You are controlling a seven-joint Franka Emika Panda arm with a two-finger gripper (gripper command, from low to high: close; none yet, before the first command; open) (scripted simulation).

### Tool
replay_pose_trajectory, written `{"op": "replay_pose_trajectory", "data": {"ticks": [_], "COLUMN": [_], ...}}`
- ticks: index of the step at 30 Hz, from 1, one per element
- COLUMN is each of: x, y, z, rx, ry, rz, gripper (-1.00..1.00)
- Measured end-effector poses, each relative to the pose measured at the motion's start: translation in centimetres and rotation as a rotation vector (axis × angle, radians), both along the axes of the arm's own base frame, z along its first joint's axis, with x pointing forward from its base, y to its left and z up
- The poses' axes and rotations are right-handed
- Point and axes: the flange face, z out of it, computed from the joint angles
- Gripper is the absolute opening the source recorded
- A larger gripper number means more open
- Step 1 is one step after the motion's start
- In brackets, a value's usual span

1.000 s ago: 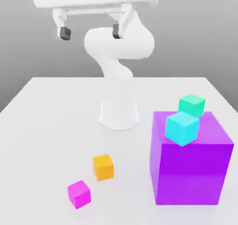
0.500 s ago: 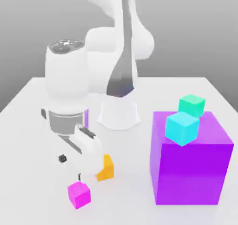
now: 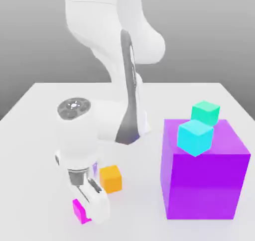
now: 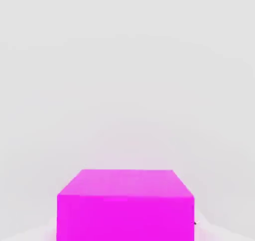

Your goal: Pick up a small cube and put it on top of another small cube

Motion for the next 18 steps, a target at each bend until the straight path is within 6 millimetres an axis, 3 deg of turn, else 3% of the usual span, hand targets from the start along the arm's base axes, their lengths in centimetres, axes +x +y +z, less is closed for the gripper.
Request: {"op": "replay_pose_trajectory", "data": {"ticks": [4, 6, 12, 18], "x": [0.1, 1.3, 3.8, 2.2], "y": [0.3, 2.3, 11.6, 20.1], "z": [4.3, 6.9, 15.6, 24.9], "rx": [-0.002, -0.005, -0.011, -0.002], "ry": [0.001, 0.001, 0.002, 0.000], "rz": [0.015, 0.112, 0.492, 0.847], "gripper": [-1.00, -1.00, -1.00, -1.00]}}
